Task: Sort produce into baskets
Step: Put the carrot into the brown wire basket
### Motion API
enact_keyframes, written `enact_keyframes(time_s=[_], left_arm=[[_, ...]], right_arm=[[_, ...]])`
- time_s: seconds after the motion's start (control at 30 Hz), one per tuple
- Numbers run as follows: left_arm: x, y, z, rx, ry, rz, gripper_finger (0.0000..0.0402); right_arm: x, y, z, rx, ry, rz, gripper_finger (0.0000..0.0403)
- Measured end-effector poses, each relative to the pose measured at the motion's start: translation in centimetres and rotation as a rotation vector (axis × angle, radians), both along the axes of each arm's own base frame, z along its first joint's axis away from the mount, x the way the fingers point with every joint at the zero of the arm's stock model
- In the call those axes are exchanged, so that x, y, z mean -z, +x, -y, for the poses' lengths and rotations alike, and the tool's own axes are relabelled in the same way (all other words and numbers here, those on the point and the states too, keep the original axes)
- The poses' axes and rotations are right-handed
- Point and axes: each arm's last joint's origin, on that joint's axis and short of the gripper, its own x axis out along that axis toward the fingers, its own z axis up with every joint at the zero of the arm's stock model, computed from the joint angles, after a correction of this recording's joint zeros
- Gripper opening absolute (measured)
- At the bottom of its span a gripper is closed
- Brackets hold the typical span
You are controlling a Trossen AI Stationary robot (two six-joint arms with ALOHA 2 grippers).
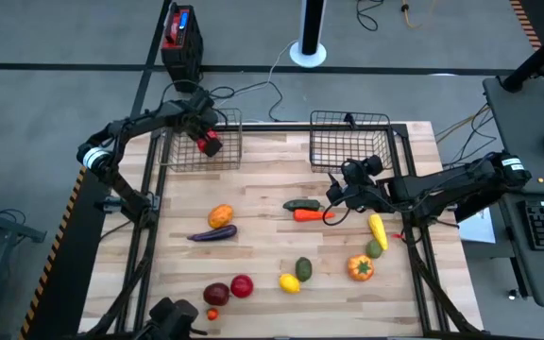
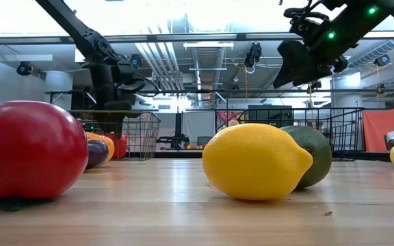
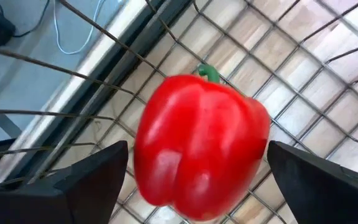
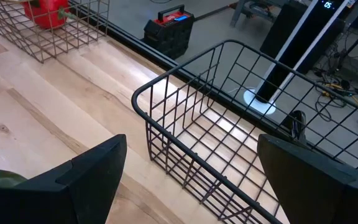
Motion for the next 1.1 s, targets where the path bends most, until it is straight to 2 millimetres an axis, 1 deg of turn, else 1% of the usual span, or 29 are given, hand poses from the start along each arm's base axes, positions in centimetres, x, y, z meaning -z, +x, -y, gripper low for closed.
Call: enact_keyframes(time_s=[0.23, 0.37, 0.47, 0.53, 0.63, 0.73, 0.8, 0.87, 0.97, 1.1], left_arm=[[-2.9, 0.5, -0.7, -0.003, 0.023, 0.018, 0.0366], [-5.8, 0.8, -0.5, -0.033, 0.042, 0.047, 0.0366], [-8.4, 1.2, 0.7, -0.044, 0.117, 0.106, 0.0366], [-10.0, 1.7, 2.4, -0.008, 0.169, 0.157, 0.0366], [-11.8, 2.1, 5.8, 0.062, 0.231, 0.247, 0.0366], [-13.1, 2.4, 9.5, 0.137, 0.280, 0.357, 0.0366], [-13.5, 2.3, 12.1, 0.171, 0.327, 0.412, 0.0366], [-13.5, 2.1, 14.5, 0.187, 0.384, 0.436, 0.0366], [-12.7, 1.6, 17.7, 0.204, 0.431, 0.458, 0.0366], [-11.5, 1.1, 20.8, 0.236, 0.417, 0.574, 0.0366]], right_arm=[[0.0, 0.0, 0.0, 0.000, 0.000, 0.000, 0.0354], [0.0, 0.0, 0.0, -0.005, -0.005, -0.009, 0.0354], [0.0, 0.0, 0.0, -0.010, -0.011, -0.017, 0.0354], [0.0, 0.0, 0.0, -0.014, -0.015, -0.024, 0.0354], [0.0, 0.0, 0.0, -0.016, -0.017, -0.028, 0.0354], [0.0, 0.0, 0.0, -0.016, -0.016, -0.027, 0.0354], [0.0, 0.0, 0.0, -0.015, -0.011, -0.022, 0.0354], [0.1, 0.1, -0.1, -0.036, 0.014, -0.023, 0.0354], [0.2, 0.2, -0.3, -0.113, 0.074, -0.041, 0.0354], [0.2, 0.7, -0.8, -0.318, 0.157, -0.082, 0.0354]])
